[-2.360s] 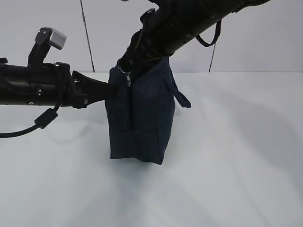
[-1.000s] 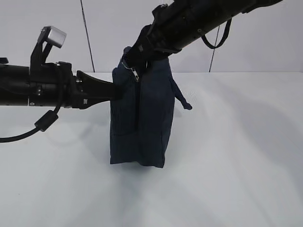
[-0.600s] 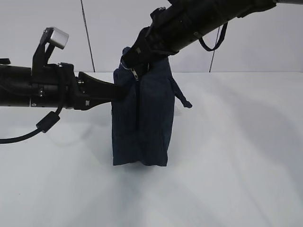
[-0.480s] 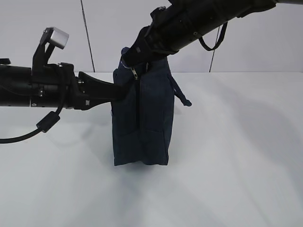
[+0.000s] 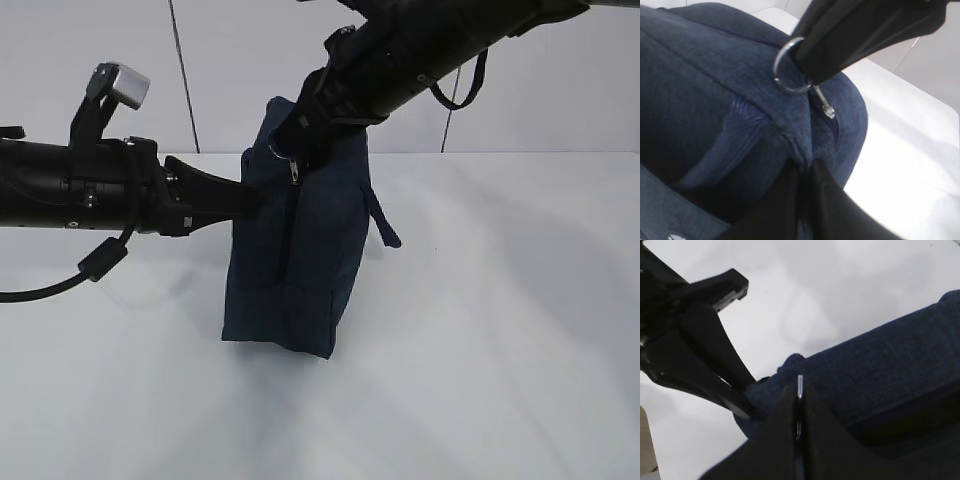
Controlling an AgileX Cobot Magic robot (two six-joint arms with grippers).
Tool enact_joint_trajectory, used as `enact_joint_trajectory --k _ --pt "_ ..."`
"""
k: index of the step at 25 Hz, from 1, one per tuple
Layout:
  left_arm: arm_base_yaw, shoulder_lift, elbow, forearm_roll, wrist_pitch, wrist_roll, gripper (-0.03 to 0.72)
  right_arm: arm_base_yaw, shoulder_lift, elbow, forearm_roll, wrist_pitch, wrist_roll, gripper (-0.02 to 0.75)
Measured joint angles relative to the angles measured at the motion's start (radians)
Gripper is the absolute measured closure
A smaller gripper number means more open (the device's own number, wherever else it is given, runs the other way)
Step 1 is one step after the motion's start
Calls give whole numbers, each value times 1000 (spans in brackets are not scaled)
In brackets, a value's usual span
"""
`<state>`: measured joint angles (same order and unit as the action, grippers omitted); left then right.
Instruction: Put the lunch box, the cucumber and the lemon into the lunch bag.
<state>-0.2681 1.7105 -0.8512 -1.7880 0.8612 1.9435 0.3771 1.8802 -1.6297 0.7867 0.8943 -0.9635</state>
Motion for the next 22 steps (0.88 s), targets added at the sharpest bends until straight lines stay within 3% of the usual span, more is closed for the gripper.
enact_joint_trajectory --k 11,22 --pt "-2 0 0 0 -18 0 677 0 -54 -2 -171 33 74 717" --pt "-2 0 0 0 -19 0 678 -20 -54 -2 -193 -54 99 717"
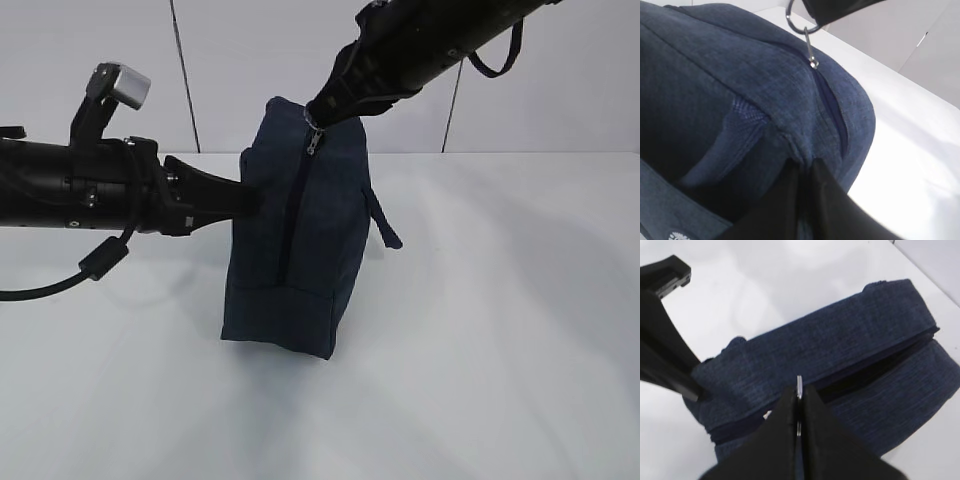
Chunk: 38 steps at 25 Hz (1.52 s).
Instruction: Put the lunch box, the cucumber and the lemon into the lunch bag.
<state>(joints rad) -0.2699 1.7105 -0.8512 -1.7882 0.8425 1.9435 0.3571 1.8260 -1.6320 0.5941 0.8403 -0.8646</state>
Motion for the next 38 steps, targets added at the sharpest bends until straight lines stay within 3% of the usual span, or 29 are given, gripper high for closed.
enact_joint_trajectory --k 10,23,38 --pt "0 0 0 0 6 -5 678 0 38 0 71 -111 -26 717" --pt "0 -4 0 85 19 -178 678 -7 64 0 114 -171 -54 717" --pt "0 -12 0 107 19 -191 678 -68 147 -57 362 -167 -216 717"
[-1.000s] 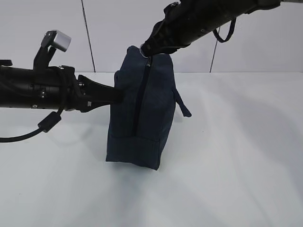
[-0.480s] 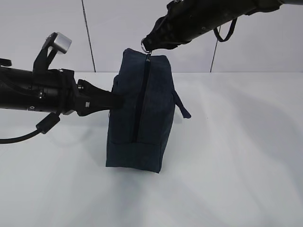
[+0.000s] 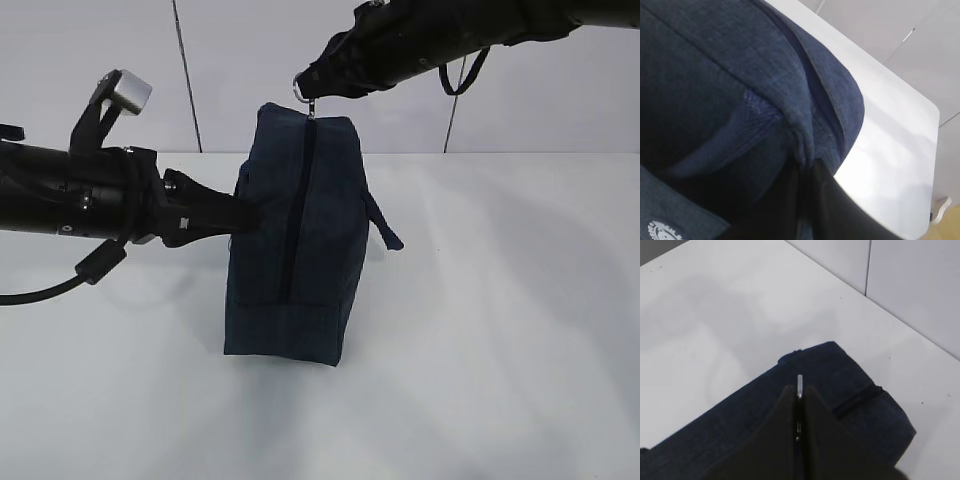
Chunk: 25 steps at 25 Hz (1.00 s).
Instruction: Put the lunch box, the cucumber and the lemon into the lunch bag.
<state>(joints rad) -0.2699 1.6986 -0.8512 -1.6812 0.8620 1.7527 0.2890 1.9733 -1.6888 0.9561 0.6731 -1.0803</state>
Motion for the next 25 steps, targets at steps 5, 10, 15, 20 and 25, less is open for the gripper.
enact_joint_trajectory --k 5,10,15,20,25 --pt "0 0 0 6 0 0 678 -16 70 -91 41 23 -6 717" --pt "0 0 0 15 0 -2 678 -18 146 -185 61 58 -8 717" --pt "0 0 0 32 0 -4 678 -43 208 -244 129 78 -8 717" --pt "0 0 23 31 -4 -8 678 -62 229 -255 148 95 -20 717" --pt "0 -4 32 31 -16 -12 678 -82 246 -257 201 121 -47 717"
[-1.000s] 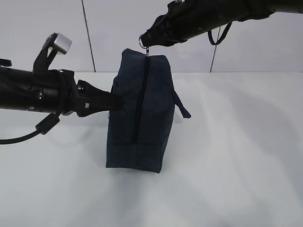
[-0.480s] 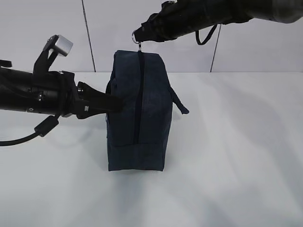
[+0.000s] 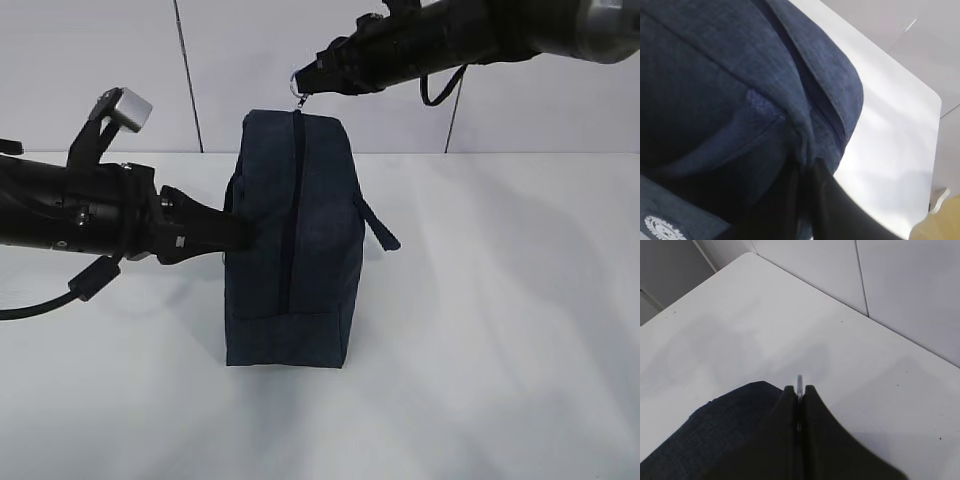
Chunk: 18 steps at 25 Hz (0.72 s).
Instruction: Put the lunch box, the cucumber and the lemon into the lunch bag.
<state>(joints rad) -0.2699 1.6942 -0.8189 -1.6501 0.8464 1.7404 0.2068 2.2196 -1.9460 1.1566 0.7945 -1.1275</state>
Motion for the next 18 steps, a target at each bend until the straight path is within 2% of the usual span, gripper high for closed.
enact_joint_trajectory --k 5,12,18 --pt "0 -6 0 33 -46 -43 678 -22 24 0 73 30 -35 717" --pt "0 -14 -2 186 -82 -199 678 -23 66 0 161 41 -91 717" --pt "0 -15 4 234 -121 -243 678 -23 99 -4 228 39 -141 717"
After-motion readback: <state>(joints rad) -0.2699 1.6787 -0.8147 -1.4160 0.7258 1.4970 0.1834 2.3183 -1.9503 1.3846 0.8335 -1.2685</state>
